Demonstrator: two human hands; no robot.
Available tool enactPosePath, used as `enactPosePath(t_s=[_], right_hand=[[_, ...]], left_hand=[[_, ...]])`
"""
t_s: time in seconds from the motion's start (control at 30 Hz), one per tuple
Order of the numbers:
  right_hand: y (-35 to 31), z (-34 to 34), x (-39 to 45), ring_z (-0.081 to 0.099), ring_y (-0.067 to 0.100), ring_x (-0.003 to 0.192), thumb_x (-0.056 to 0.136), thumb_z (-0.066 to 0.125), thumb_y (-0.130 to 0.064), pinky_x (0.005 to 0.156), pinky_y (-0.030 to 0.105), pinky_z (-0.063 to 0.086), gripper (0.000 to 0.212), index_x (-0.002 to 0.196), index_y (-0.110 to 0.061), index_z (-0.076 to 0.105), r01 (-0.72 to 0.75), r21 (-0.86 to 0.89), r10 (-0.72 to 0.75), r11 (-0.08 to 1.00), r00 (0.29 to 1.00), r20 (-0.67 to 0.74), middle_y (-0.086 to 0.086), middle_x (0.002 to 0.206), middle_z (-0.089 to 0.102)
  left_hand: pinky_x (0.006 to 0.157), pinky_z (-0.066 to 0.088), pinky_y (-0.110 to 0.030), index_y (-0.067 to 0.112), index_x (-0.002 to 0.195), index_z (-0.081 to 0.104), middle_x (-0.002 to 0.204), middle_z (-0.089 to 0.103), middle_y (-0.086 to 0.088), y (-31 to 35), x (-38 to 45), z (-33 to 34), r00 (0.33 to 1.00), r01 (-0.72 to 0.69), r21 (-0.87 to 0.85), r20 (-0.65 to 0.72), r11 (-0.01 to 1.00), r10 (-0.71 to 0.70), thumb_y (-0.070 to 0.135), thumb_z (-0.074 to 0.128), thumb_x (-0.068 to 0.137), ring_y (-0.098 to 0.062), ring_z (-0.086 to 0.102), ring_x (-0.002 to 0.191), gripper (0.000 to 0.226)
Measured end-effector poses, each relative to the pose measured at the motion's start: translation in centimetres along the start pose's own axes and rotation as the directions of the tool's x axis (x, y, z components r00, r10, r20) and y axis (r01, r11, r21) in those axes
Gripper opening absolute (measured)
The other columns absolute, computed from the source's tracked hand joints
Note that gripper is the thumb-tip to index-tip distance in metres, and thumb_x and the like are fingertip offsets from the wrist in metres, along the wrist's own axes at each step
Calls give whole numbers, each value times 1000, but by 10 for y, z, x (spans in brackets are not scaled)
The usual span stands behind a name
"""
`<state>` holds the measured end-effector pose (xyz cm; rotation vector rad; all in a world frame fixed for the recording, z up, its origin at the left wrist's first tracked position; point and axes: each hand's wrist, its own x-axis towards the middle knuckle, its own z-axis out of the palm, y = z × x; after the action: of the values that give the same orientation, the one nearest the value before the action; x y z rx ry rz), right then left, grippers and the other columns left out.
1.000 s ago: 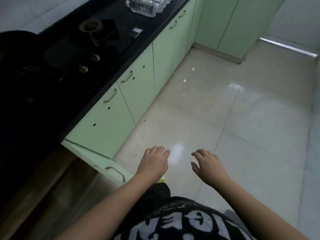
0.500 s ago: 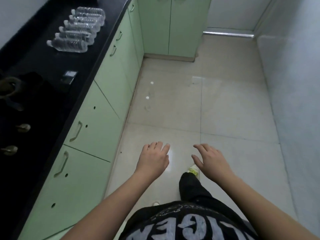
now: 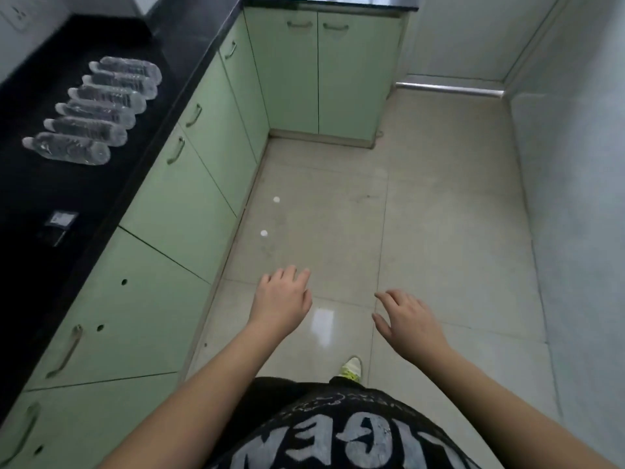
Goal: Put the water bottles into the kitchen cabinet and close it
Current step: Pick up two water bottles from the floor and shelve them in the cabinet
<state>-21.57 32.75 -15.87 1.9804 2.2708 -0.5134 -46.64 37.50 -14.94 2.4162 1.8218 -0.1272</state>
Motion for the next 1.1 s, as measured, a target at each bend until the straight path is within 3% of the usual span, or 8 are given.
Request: enactPosePath(t_s=[0.2, 0.5, 0.73, 0.87, 1.1], right_hand=[[18, -36, 86, 58, 26, 113, 96, 49, -42, 91, 37, 45, 45, 133, -17, 54, 91, -28, -92, 995, 996, -10, 3, 128, 60], [-3, -70, 253, 60, 27, 111, 95, 50, -41, 93, 39, 47, 45, 133, -16, 55, 345, -154, -340, 926, 939, 56, 4, 126, 62], [-17, -108, 371, 62, 27, 109, 91, 56, -41, 90, 40, 50, 44, 129, -17, 58, 452, -253, -438, 855, 892, 112, 5, 123, 63], [-32, -123, 433, 59, 27, 114, 91, 56, -41, 93, 40, 49, 45, 130, -18, 56, 494, -217, -479, 842, 869, 123, 4, 127, 61], [-55, -130, 532, 51, 26, 126, 93, 52, -42, 102, 40, 42, 58, 146, -20, 39, 691, -141, -658, 709, 720, 221, 4, 139, 52]], left_hand=[[67, 46, -38, 13, 124, 62, 96, 66, -9, -5, 52, -2, 985, 167, 3, 36, 986, -167, 28, 61, 83, -29, 63, 83, 43], [83, 46, -39, 17, 139, 50, 121, 63, -7, -91, 138, 25, 890, 451, -96, 116, 887, -440, 34, 46, 95, -26, 59, 107, 48], [85, 45, -40, 18, 142, 46, 125, 61, -7, -141, 228, 22, 868, 495, -182, 159, 850, -471, 38, 45, 96, -27, 58, 111, 50], [92, 42, -38, 22, 146, 39, 136, 53, -3, -159, 260, 13, 855, 514, -176, 184, 839, -485, 41, 40, 98, -24, 52, 122, 52], [89, 44, -39, 23, 146, 39, 132, 55, -3, -163, 300, 17, 754, 657, -211, 182, 724, -632, 39, 43, 96, -24, 55, 116, 53]])
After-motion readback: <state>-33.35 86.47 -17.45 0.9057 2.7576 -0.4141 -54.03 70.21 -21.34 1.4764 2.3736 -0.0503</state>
